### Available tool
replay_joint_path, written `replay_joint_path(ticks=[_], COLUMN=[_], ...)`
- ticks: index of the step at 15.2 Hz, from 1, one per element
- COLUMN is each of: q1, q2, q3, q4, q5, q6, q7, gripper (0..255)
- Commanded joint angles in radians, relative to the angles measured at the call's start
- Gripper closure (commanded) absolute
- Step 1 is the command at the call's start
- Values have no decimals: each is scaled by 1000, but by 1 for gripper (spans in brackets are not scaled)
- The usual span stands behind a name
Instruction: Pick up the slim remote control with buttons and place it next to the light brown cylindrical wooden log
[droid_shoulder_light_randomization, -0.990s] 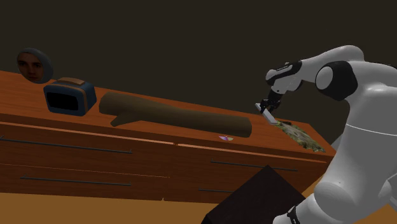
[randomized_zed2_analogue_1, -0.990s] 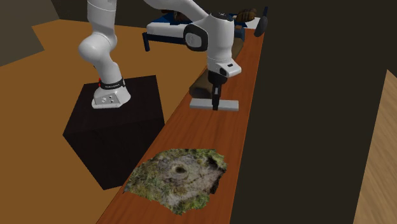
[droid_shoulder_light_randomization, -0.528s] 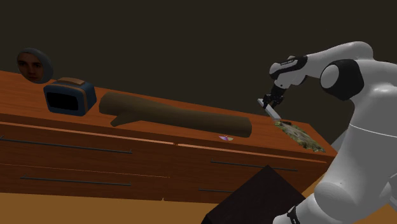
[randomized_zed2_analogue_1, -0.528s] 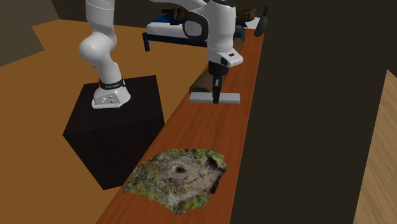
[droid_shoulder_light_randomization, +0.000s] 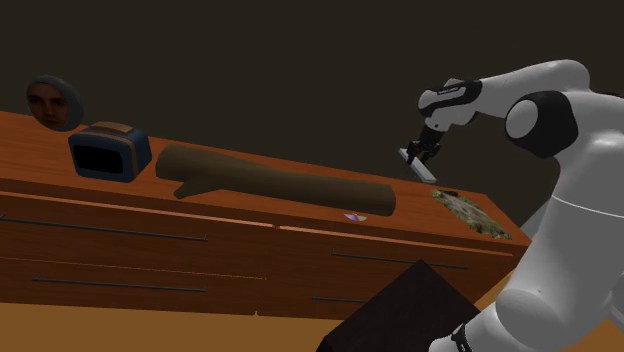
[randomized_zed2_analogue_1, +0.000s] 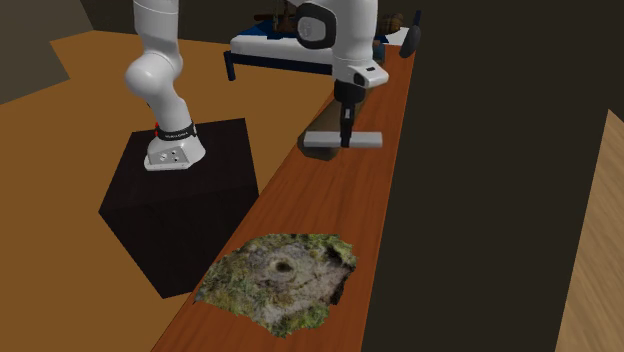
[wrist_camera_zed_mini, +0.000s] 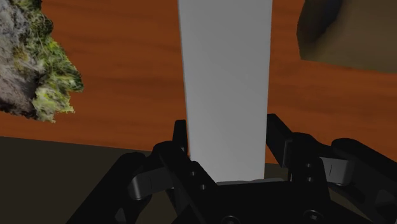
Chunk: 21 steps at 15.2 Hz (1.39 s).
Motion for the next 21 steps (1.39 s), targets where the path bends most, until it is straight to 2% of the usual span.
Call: replay_joint_path(ticks=[1,11,21], q1=[32,152,147], q2=[0,66,114], q3=[13,75,87], q4=[9,116,48], q5=[-5,-5,19], q6=[-7,-46,66], q7=[48,243,229], gripper=[255,255,255])
